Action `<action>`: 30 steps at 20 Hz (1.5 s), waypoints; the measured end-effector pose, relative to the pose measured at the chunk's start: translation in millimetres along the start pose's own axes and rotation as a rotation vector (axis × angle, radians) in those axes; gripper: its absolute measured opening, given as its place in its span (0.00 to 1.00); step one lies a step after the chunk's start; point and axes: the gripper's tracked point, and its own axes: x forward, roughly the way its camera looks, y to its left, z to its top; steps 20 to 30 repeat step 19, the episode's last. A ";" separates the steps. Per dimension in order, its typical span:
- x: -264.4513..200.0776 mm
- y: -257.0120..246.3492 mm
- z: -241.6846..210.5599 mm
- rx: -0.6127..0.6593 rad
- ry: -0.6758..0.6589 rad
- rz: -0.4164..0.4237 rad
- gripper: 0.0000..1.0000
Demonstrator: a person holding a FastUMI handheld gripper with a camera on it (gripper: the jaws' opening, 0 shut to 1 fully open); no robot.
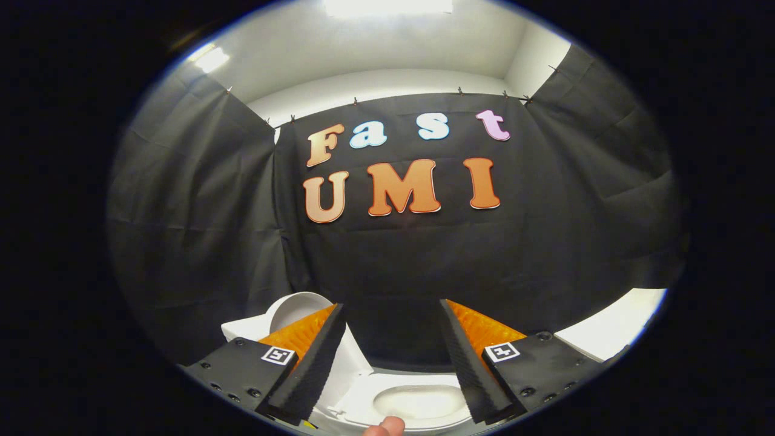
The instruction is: Open the toilet lid.
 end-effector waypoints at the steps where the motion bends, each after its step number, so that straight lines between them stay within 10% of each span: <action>1: -6.4 -5.6 2.3 -0.008 -0.005 -0.013 0.98; 30: -28.3 -37.5 -2.8 -0.050 0.027 -0.051 0.98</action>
